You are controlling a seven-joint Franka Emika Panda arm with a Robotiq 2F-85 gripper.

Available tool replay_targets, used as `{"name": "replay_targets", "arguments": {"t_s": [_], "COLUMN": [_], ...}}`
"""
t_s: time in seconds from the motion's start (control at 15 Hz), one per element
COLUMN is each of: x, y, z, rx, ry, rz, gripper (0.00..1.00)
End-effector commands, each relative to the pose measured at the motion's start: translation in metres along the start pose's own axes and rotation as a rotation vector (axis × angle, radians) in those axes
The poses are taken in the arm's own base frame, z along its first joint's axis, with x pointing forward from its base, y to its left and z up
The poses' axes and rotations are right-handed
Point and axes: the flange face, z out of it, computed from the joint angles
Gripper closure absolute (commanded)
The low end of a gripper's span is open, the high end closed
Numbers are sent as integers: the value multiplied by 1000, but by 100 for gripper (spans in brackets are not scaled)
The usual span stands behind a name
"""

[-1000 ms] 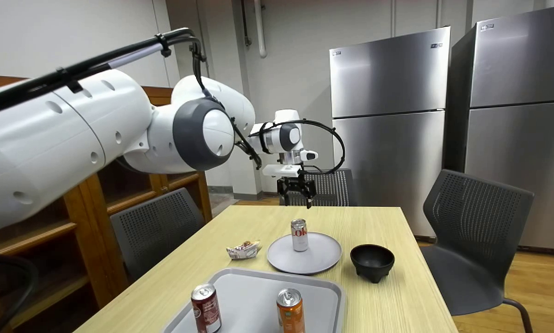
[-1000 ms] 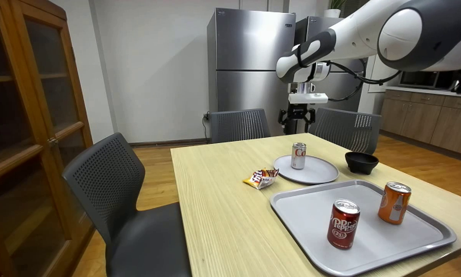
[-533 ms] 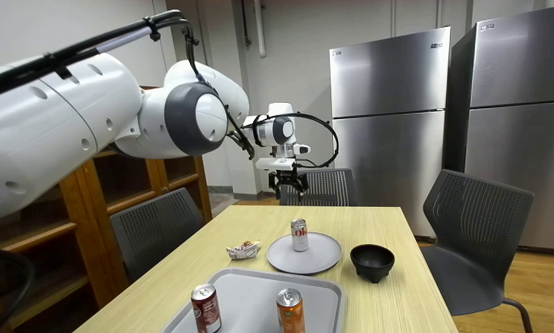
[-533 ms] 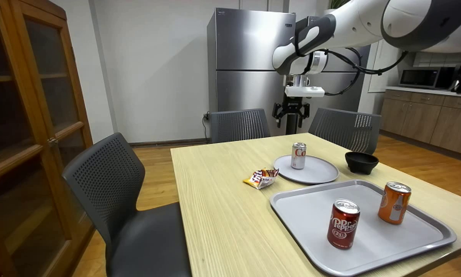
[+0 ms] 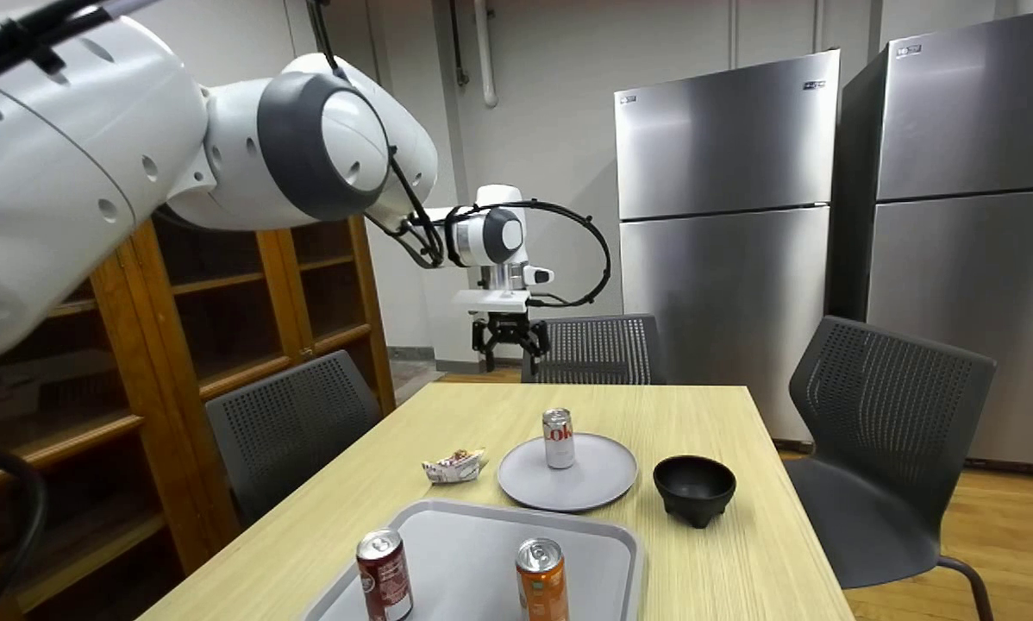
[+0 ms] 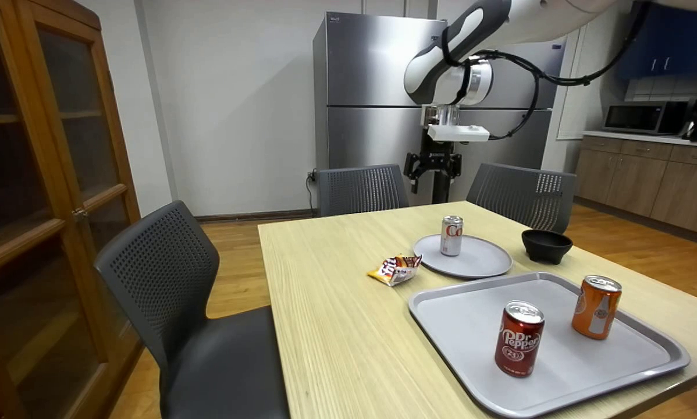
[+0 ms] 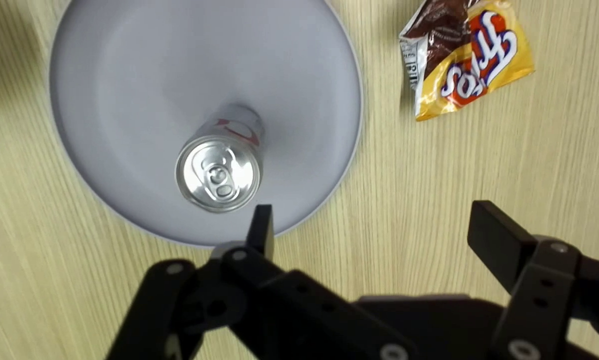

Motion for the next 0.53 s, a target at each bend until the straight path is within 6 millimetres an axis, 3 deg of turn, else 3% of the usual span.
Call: {"name": "replay_targets", "arguments": {"t_s": [0.0, 0.47], "x": [-35, -97], "y": [-15, -45], "z": [-13, -12], "rx": [6, -15], "ry": [-31, -82], "rz": [-84, -216], "gripper": [0, 0]}}
